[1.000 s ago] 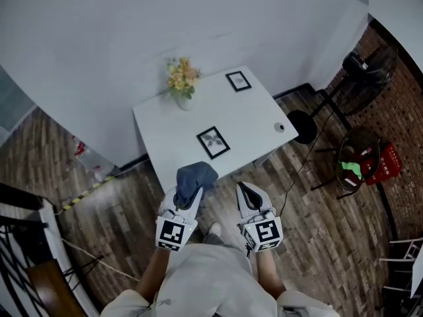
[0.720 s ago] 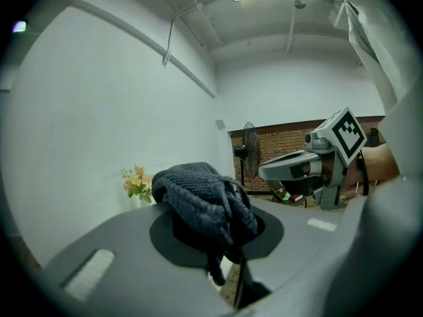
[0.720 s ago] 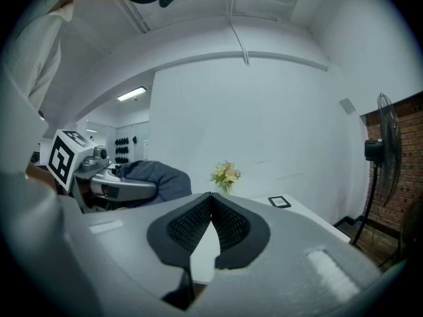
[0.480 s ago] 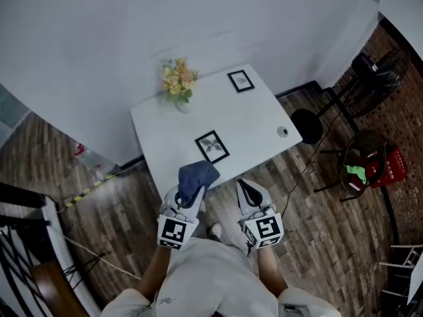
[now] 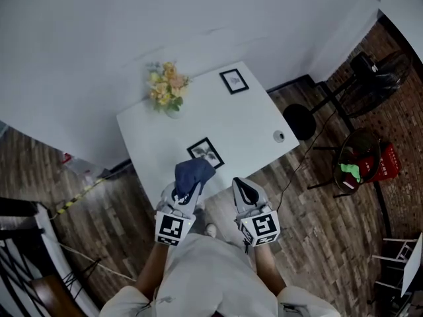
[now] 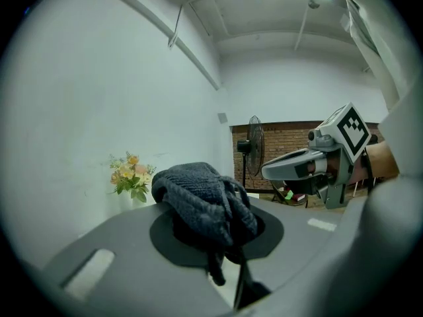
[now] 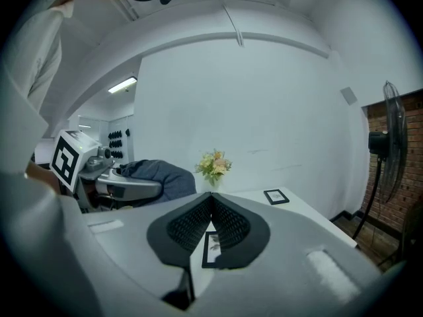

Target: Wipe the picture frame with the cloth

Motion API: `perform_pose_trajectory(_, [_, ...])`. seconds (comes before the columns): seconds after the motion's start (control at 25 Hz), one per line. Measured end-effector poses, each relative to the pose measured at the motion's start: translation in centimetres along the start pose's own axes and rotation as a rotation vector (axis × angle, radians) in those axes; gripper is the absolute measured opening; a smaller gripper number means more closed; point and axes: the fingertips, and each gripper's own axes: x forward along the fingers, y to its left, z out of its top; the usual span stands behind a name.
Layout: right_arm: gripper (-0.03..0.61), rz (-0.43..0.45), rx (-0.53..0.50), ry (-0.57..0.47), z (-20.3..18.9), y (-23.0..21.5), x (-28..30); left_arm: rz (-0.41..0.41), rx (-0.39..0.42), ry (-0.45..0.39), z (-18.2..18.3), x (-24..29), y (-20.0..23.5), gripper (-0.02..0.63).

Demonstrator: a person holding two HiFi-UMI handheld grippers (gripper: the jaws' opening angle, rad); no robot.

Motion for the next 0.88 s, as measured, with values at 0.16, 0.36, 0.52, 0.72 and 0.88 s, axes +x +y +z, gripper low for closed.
perform_pose_trajectory(0.16, [0.005,-0.018,0.003,0.026,0.1,-1.3,2.5,-0.013,-0.007,0.013,-0.3,2.3,2.2,0.087])
perform_pose_trajectory(0.36, [0.005,-0.029,0.000,0.069,-0.3,-2.1,6.0,-0.026,-0.043,0.034,-1.8,4.7,5.1,0.086])
perform_pose_trajectory(0.52, [0.005,-0.031,-0.001,0.117,-1.6,-2.2,8.0,-0.045,-0.067,0.055,-3.2,5.9,6.2,0.087])
perform_pose_trajectory(0.72, [0.005,-0.025,-0.006,0.165,-2.9,-2.7,10.0,-0.055,-0.100,0.064,-4.6,7.3,7.2,0.086])
perform_pose_trajectory(0.88, [0.005,-0.001,-0.010,0.190,-3.7,-2.9,11.4,-0.048,-0.123,0.075,-5.4,8.1,7.7,0.086])
